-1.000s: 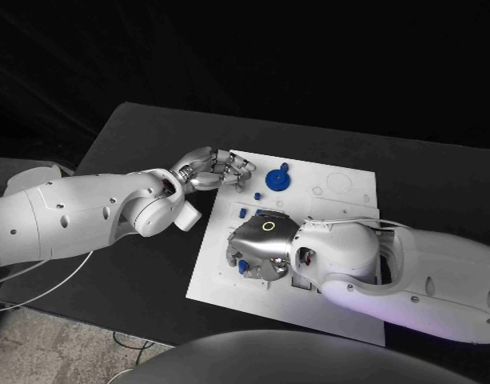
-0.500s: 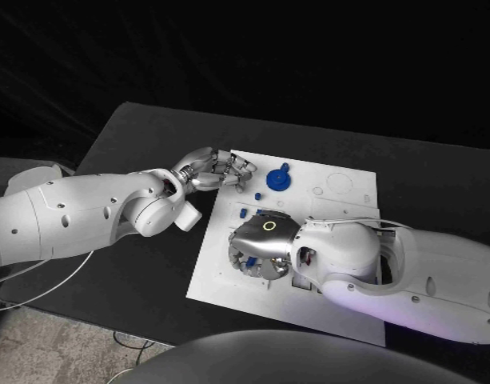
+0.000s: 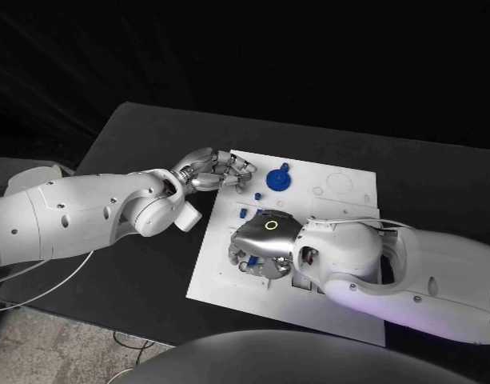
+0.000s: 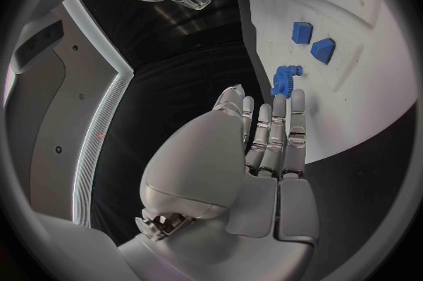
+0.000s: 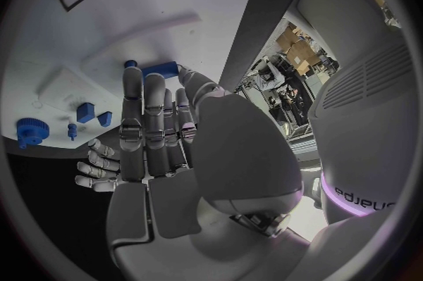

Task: Assemble the parts on the task board

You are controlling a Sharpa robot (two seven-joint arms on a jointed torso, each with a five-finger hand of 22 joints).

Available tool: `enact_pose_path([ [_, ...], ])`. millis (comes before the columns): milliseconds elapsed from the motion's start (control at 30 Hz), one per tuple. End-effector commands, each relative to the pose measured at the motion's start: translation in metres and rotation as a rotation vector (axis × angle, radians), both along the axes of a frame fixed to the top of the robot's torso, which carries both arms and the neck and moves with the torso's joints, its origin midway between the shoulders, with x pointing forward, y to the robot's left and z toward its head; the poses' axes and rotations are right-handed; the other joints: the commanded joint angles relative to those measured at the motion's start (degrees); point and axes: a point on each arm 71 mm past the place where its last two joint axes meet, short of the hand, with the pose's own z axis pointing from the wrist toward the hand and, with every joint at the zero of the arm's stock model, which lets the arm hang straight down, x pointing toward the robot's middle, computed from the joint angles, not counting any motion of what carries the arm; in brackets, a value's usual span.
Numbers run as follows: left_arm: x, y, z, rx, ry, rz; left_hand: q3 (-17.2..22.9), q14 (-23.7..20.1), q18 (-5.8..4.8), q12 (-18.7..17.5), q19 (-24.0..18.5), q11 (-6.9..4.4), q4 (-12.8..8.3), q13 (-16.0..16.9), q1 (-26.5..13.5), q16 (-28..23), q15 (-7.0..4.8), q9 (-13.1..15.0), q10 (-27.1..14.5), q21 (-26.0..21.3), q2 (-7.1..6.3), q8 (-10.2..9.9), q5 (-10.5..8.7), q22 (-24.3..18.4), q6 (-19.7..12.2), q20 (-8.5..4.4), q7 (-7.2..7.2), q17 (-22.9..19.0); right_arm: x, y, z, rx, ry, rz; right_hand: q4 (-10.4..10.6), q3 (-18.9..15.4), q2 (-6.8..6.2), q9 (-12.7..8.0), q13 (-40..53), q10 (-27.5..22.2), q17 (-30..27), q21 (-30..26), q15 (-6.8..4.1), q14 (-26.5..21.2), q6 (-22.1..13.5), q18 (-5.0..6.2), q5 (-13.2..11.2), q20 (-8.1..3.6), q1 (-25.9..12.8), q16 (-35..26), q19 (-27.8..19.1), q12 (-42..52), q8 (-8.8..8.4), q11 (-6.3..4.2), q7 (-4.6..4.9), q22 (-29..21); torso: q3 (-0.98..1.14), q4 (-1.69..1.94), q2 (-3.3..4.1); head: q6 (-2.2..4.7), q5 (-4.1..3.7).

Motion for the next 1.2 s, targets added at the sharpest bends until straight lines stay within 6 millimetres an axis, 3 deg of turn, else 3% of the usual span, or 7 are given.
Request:
enact_pose_path([
  [33,-0.001,-0.002,0.000,-0.012,0.006,-0.018,0.26,-0.08,0.78,0.40,-0.12,0.34,0.16,-0.07,0.12,0.19,0.47,-0.07,-0.09,-0.33,0.48,0.40,0.30,1.01,-0.12,0.18,0.32,-0.10,0.000,-0.004,0.005,0.051,-0.030,0.004,0.75,-0.05,-0.59,-0.99,-0.29,-0.39,3.58,0.76,-0.25,2.67,-1.35,1.07,-0.82,0.00,-0.34,3.47,1.08,-0.14,-1.20,-0.34,0.93,1.49,0.04,0.09,-0.06,0.00,0.17],
  [267,-0.002,0.000,0.000,-0.012,0.004,-0.013,0.26,-0.08,0.78,0.40,-0.13,0.34,0.16,-0.09,0.12,0.19,0.48,-0.08,-0.09,-0.33,0.48,0.41,0.30,1.01,-0.13,0.19,0.33,-0.10,0.004,-0.021,0.022,0.138,-0.039,-0.007,2.42,-0.91,-1.64,-4.18,-2.87,-2.36,9.67,7.75,-0.37,6.74,-3.83,0.32,-3.75,-0.20,-0.84,9.62,4.31,-2.70,-3.59,-0.20,2.22,2.50,-0.05,-0.02,-0.14,0.00,0.75],
  [400,-0.002,0.000,0.000,-0.015,-0.001,-0.013,0.27,-0.08,0.78,0.41,-0.14,0.36,0.14,-0.11,0.15,0.21,0.49,-0.08,-0.09,-0.35,0.48,0.42,0.30,1.02,-0.13,0.19,0.33,-0.11,0.007,-0.030,0.028,0.148,-0.040,-0.018,3.35,-2.10,-1.97,-5.87,-4.67,-3.65,10.24,9.20,-0.19,7.08,-5.12,0.13,-4.90,-0.12,-0.46,10.38,4.81,-4.62,-4.01,0.13,2.38,2.67,-0.08,0.05,-0.07,0.00,1.20],
  [533,-0.003,-0.001,0.000,-0.019,-0.004,-0.017,0.29,-0.08,0.77,0.42,-0.16,0.37,0.10,-0.13,0.21,0.22,0.49,-0.08,-0.08,-0.36,0.47,0.44,0.32,1.02,-0.13,0.20,0.32,-0.11,0.010,-0.036,0.027,0.116,-0.031,-0.027,3.52,-2.39,-1.84,-7.01,-5.98,-3.67,10.17,9.59,-0.31,6.94,-5.11,0.10,-3.14,-0.10,0.90,10.49,4.80,-5.65,-3.86,-0.01,2.37,2.70,-0.01,0.13,-0.08,0.00,1.39],
  [733,-0.003,-0.001,0.000,-0.022,-0.003,-0.020,0.30,-0.08,0.77,0.43,-0.16,0.38,0.07,-0.15,0.26,0.24,0.50,-0.08,-0.07,-0.37,0.46,0.45,0.33,1.03,-0.13,0.20,0.31,-0.12,0.015,-0.039,0.023,0.067,-0.039,-0.034,2.69,-1.55,-1.50,-8.49,-7.96,-3.05,9.91,10.01,-0.58,6.55,-3.84,0.16,2.53,-0.37,3.46,10.49,4.48,-6.94,-3.44,-0.32,2.31,2.74,0.09,0.24,-0.01,0.00,1.39],
  [1033,-0.003,-0.001,0.000,-0.022,-0.003,-0.021,0.32,-0.08,0.77,0.44,-0.18,0.38,0.00,-0.20,0.35,0.26,0.51,-0.09,-0.06,-0.39,0.42,0.48,0.33,1.03,-0.14,0.20,0.33,-0.13,0.018,-0.034,0.014,0.045,-0.029,-0.029,3.08,-1.84,-1.73,-8.79,-8.52,-2.27,10.09,10.36,-0.62,6.56,-2.55,0.13,1.85,-0.43,2.80,10.78,4.24,-6.88,-2.95,-0.52,2.07,2.72,0.15,0.22,-0.15,0.00,0.94],
  [1200,-0.003,-0.002,0.000,-0.023,0.000,-0.024,0.32,-0.08,0.77,0.44,-0.18,0.38,0.00,-0.20,0.35,0.26,0.51,-0.09,-0.06,-0.39,0.42,0.48,0.33,1.03,-0.14,0.20,0.33,-0.13,0.017,-0.030,0.006,0.040,-0.012,-0.028,3.25,-1.95,-1.72,-8.53,-8.48,-1.38,10.19,10.64,-0.67,6.52,-1.28,0.12,1.82,-0.46,2.51,10.98,4.10,-6.23,-2.29,-0.60,1.85,2.73,0.08,0.16,-0.08,0.00,0.68],
])
